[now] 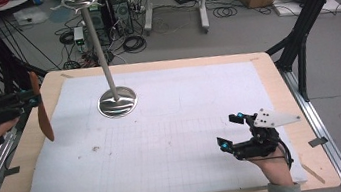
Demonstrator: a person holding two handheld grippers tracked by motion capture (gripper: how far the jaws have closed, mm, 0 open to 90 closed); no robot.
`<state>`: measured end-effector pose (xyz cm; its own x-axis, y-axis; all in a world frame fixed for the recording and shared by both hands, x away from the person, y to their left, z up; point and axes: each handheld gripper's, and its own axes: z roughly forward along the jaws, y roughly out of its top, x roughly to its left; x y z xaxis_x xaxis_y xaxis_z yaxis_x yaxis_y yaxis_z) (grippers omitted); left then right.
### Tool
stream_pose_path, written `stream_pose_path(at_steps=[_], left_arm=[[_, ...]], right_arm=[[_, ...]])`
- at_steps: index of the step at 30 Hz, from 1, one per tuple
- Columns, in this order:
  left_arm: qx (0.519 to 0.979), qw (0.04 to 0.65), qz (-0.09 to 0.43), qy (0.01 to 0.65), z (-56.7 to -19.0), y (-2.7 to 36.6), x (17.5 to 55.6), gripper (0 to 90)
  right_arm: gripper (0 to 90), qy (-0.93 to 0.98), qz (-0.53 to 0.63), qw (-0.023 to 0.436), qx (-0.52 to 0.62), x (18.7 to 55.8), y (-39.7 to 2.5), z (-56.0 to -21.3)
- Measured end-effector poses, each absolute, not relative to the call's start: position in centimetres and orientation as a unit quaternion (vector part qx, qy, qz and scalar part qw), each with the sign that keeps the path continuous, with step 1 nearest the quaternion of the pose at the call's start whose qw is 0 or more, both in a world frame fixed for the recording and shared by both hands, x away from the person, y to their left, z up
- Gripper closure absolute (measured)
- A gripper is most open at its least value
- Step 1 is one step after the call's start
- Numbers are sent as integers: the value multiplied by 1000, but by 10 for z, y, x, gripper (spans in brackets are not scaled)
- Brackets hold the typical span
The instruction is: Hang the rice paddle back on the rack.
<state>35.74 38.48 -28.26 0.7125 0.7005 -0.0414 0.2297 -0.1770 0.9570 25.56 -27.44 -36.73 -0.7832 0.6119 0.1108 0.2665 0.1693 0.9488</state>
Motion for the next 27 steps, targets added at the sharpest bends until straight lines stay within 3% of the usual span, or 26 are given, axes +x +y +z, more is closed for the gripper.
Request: stream_pose_path(at_steps=[27], left_arm=[[710,614,182,294,-228,345,408,654]], right_arm=[[100,741,585,157,291,253,-284,-362]])
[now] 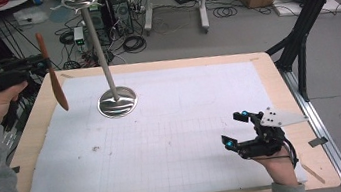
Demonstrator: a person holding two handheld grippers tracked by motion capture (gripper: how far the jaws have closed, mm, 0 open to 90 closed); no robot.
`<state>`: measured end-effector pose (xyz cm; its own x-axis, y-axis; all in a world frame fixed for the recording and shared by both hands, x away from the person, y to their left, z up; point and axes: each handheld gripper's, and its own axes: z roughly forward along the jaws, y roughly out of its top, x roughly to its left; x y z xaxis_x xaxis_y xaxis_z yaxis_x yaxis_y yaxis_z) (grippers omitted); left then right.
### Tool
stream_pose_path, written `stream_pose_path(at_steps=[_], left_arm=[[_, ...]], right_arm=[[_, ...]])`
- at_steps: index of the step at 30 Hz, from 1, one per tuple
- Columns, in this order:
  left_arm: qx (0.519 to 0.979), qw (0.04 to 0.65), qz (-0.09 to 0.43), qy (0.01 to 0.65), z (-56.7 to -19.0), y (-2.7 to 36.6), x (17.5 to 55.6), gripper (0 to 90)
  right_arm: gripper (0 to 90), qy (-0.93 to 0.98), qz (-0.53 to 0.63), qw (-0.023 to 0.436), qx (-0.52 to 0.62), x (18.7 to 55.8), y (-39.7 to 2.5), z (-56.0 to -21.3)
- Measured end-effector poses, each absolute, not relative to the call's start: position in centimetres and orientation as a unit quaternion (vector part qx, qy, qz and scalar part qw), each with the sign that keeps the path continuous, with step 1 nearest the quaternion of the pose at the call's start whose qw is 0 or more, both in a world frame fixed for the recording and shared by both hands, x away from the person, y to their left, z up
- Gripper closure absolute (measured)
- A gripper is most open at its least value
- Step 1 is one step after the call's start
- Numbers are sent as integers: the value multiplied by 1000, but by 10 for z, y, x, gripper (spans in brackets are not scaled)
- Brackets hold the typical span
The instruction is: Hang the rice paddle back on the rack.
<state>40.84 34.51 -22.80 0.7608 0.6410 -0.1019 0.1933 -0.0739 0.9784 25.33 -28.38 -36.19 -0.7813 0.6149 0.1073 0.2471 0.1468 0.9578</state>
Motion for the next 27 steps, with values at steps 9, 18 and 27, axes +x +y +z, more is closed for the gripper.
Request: stream_pose_path(at_steps=[9,18,27], left_arm=[[706,619,188,288,-210,336,415,654],[698,623,191,297,-195,329,419,653],[688,632,196,299,-187,323,425,654]], right_arm=[[100,741,586,159,288,252,-284,-360],[99,742,586,157,285,253,-284,-360],[100,741,587,158,286,252,-287,-360]])
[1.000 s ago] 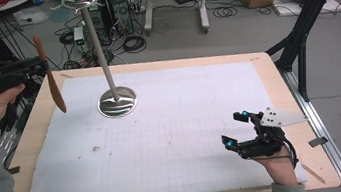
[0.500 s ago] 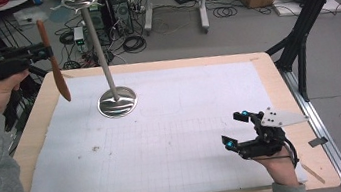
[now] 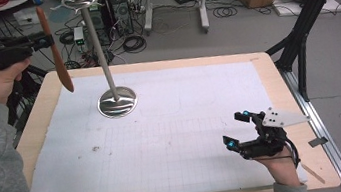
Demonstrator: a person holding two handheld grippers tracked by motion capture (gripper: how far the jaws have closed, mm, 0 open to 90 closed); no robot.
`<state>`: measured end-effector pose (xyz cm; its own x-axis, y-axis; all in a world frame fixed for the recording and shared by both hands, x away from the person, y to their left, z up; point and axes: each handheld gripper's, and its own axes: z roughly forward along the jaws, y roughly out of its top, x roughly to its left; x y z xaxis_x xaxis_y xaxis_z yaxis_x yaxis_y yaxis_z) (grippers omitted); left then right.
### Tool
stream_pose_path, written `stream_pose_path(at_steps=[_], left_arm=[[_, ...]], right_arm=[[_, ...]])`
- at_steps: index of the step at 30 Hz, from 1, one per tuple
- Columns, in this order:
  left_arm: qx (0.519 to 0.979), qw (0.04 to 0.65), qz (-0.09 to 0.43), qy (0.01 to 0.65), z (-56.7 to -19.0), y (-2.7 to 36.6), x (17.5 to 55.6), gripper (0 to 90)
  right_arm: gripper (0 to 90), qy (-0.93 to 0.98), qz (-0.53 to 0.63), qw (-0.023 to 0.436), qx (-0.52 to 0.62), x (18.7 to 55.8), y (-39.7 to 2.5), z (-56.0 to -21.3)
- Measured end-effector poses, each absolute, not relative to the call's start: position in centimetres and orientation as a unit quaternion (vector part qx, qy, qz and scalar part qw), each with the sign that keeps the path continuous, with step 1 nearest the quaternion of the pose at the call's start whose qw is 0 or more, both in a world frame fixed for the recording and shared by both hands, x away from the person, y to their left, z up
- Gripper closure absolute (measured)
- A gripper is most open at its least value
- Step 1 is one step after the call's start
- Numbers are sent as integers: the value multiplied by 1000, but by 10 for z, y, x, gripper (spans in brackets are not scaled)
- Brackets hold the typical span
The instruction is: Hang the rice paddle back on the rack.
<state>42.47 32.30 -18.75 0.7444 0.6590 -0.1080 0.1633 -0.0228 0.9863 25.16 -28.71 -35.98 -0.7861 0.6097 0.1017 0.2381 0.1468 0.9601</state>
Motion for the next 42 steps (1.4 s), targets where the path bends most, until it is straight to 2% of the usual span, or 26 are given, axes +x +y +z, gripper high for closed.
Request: stream_pose_path(at_steps=[10,42], left_arm=[[678,644,186,301,-186,315,431,654],[683,642,178,300,-182,299,444,653]], right_arm=[[99,740,592,147,284,253,-290,-361],[100,739,591,154,284,252,-295,-360]])
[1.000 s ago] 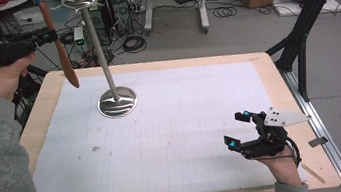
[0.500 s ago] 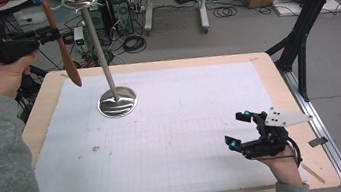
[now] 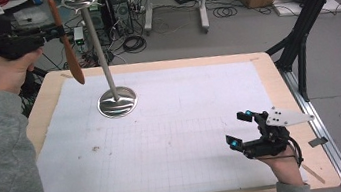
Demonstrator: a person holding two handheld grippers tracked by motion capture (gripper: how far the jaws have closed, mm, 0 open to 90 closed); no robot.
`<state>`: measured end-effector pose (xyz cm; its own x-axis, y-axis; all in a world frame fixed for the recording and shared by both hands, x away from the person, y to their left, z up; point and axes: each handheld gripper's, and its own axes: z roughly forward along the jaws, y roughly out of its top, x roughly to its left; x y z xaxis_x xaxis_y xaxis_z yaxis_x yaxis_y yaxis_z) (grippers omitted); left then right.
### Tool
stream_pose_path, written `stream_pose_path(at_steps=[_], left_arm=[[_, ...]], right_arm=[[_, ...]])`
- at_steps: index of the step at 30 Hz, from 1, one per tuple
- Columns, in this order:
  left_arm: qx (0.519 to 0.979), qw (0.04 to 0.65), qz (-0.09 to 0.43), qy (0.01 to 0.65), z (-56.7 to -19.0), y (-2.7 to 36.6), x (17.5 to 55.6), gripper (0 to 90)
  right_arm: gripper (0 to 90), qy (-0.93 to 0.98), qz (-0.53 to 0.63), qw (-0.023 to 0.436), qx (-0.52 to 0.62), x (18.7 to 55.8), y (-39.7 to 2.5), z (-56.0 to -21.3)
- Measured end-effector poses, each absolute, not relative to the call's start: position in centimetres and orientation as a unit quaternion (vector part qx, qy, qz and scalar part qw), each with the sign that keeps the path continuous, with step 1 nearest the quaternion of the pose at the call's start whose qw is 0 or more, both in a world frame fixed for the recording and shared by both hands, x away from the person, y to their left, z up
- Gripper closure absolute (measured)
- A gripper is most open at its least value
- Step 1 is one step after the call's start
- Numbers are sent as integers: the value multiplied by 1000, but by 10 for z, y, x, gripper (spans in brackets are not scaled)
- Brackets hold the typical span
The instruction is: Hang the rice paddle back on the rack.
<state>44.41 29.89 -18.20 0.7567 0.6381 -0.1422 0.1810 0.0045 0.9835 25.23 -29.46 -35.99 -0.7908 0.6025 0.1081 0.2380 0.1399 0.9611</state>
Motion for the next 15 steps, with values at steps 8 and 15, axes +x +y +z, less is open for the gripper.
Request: stream_pose_path(at_steps=[8,15], left_arm=[[690,632,179,305,-183,296,444,653],[697,624,175,307,-185,294,444,653]], right_arm=[[100,739,591,153,285,252,-294,-360],[99,742,588,152,284,254,-294,-361]])
